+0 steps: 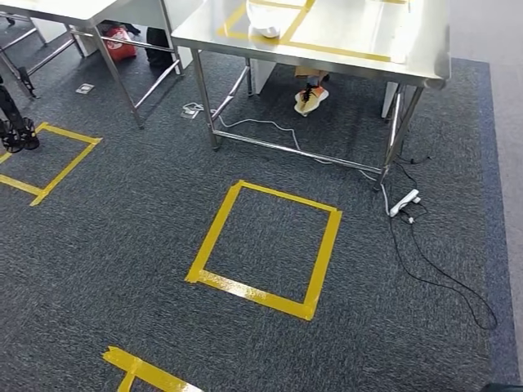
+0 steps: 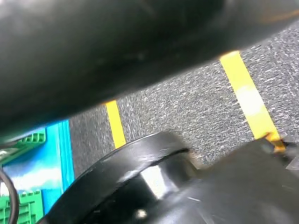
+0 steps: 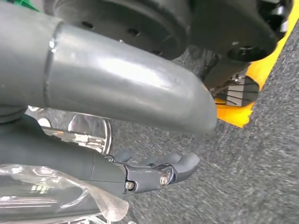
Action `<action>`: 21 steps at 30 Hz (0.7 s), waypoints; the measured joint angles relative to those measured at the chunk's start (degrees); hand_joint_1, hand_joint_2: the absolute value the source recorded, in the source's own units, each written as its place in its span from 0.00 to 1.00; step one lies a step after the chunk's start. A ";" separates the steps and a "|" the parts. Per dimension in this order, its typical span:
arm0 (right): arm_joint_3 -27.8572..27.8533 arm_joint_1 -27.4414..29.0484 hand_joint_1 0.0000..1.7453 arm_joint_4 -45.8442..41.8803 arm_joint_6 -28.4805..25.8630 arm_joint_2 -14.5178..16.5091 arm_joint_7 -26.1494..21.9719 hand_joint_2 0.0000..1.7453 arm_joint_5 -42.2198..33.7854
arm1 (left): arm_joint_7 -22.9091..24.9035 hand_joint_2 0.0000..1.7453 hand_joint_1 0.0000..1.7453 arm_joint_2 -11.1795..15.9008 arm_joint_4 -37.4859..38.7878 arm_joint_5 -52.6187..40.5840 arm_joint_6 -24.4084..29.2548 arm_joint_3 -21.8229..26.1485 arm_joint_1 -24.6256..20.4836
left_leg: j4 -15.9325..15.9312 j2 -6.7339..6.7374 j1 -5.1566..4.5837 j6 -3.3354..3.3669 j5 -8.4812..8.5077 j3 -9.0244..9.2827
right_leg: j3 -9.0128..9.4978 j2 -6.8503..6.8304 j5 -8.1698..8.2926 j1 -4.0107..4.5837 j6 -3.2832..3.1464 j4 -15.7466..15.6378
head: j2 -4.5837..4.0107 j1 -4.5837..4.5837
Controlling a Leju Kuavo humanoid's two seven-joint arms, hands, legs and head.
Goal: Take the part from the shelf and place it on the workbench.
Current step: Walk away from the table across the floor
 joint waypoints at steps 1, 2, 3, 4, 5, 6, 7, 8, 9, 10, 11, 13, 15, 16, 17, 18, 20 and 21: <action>0.00 -0.04 0.00 0.00 0.00 0.00 -0.02 0.00 -0.02 | -0.01 0.00 0.00 -0.01 0.00 0.01 0.01 0.00 -0.05 | -1.80 0.80 -0.31 0.27 0.29 0.74 | -0.09 -0.58 -0.02 0.15 0.23 0.08 | 0.00 -0.01; 0.00 -0.10 0.00 0.00 0.01 0.00 -0.04 0.00 -0.03 | -0.01 0.00 0.00 0.00 0.00 0.02 0.02 0.00 -0.03 | -2.36 0.94 -0.54 0.42 0.14 0.72 | -0.16 -1.16 -0.01 0.27 0.50 0.13 | 0.01 -0.02; 0.00 -0.23 0.00 -0.01 0.01 0.01 -0.04 0.00 -0.03 | -0.02 0.00 0.00 0.00 0.00 0.02 0.02 0.01 0.08 | -2.51 0.39 -0.55 0.64 0.21 0.52 | -0.13 -1.73 0.02 0.24 0.80 0.09 | 0.01 -0.02; 0.00 -0.39 0.00 -0.01 0.02 0.01 -0.04 0.00 -0.03 | -0.02 0.00 0.00 -0.01 0.01 0.03 0.02 0.01 0.25 | -2.68 -0.19 -0.50 0.93 0.38 0.43 | -0.18 -1.45 -0.22 0.12 1.15 0.19 | 0.01 0.05; 0.00 -0.51 0.00 -0.02 0.02 0.01 -0.07 0.00 -0.03 | -0.02 0.00 0.00 -0.01 0.01 0.04 0.03 0.02 0.35 | -2.86 -0.75 -0.41 1.25 0.58 0.37 | -0.50 -0.21 -0.88 -0.03 1.48 0.88 | 0.01 0.09; 0.00 -0.57 0.00 -0.02 0.02 0.01 -0.09 0.00 -0.03 | -0.02 0.00 0.00 -0.03 0.02 0.04 0.04 0.03 0.32 | -3.05 -1.35 -0.29 1.62 0.81 0.32 | -1.34 1.55 -2.09 -0.17 1.76 2.64 | 0.00 0.19; 0.00 -0.54 0.00 -0.02 0.02 0.00 -0.11 0.00 -0.03 | -0.02 0.00 0.00 -0.08 0.02 0.04 0.04 0.04 0.20 | -3.13 -1.94 -0.22 1.94 1.02 0.20 | -2.84 3.63 -3.79 -0.28 1.94 5.61 | -0.01 0.32; 0.00 -0.42 0.00 -0.01 0.02 0.00 -0.12 0.00 -0.03 | -0.02 0.00 0.00 -0.12 0.02 0.03 0.05 0.04 0.05 | -3.13 -2.62 -0.25 2.18 1.17 0.00 | -4.72 5.05 -5.60 -0.28 1.99 9.48 | -0.01 0.40; 0.00 -0.30 0.00 -0.01 0.02 0.00 -0.11 0.00 -0.03 | -0.02 0.00 0.00 -0.17 0.02 0.03 0.04 0.04 -0.05 | -3.13 -3.38 -0.34 2.38 1.30 -0.17 | -6.64 5.71 -6.98 -0.24 1.98 13.30 | -0.01 0.47; 0.01 -0.16 0.00 0.00 0.02 0.00 -0.11 0.00 -0.03 | -0.02 0.00 0.00 -0.21 0.02 0.03 0.04 0.04 -0.04 | -3.12 -4.21 -0.47 2.51 1.41 -0.28 | -7.99 5.98 -7.43 -0.20 1.91 15.81 | -0.01 0.47; 0.02 -0.05 0.00 0.00 0.02 0.00 -0.10 0.00 -0.03 | -0.02 0.00 0.00 -0.22 0.02 0.04 0.04 0.05 0.02 | -3.10 -5.07 -0.62 2.57 1.51 -0.32 | -8.40 6.12 -6.78 -0.17 1.76 16.29 | -0.01 0.48; 0.08 0.04 0.00 0.00 -0.04 0.00 -0.06 0.00 0.00 | -0.02 0.00 0.00 -0.24 0.02 0.04 0.04 0.06 0.11 | -3.09 -6.82 -0.93 2.58 1.70 -0.32 | -6.06 6.99 -2.81 -0.05 1.09 10.82 | -0.01 0.47; 0.19 0.02 0.00 0.08 -0.17 -0.22 0.08 0.00 0.08 | -0.01 0.00 0.00 -0.38 0.02 0.01 -0.11 0.08 -0.03 | -2.98 -8.29 -1.02 2.39 1.86 -0.51 | -2.64 10.23 0.25 0.07 -0.10 3.19 | -0.01 0.40; 0.24 0.00 0.00 0.12 -0.22 -0.36 0.16 0.00 0.10 | 0.04 0.00 0.00 -0.49 0.02 -0.02 -0.35 0.08 -0.14 | -2.93 -8.95 -0.93 2.14 1.95 -0.75 | -1.59 11.47 0.75 0.18 -0.47 0.91 | -0.01 0.34; 0.26 -0.03 0.00 0.16 -0.22 -0.50 0.23 0.00 0.10 | 0.22 0.00 0.00 -0.59 0.02 -0.04 -0.86 0.09 -0.23 | -2.89 -9.62 -0.75 1.81 2.09 -1.02 | -1.03 12.13 0.70 0.28 -0.69 -0.11 | 0.00 0.31; 0.28 -0.07 0.00 0.17 -0.21 -0.52 0.27 0.00 0.09 | 0.53 0.00 0.00 -0.64 0.03 -0.04 -1.50 0.09 -0.28 | -2.91 -10.42 -0.66 1.42 2.28 -1.31 | -0.72 11.56 0.78 0.31 -0.66 -0.55 | 0.00 0.29; 0.28 -0.09 0.00 0.17 -0.13 -0.51 0.32 0.00 0.07 | 1.23 0.00 0.00 -0.67 0.05 -0.02 -2.73 0.09 -0.30 | -2.26 -10.47 -0.65 0.84 2.06 -1.80 | -0.06 9.85 1.32 -0.01 -0.75 -1.37 | 0.01 0.24; 0.28 -0.01 0.00 0.17 -0.11 -0.51 0.32 0.00 0.05 | 1.42 0.00 0.00 -0.62 0.06 0.00 -3.06 0.09 -0.32 | -0.70 -9.13 -0.76 0.53 1.02 -2.56 | 0.23 8.84 1.57 -0.25 -0.85 -1.86 | 0.00 -0.02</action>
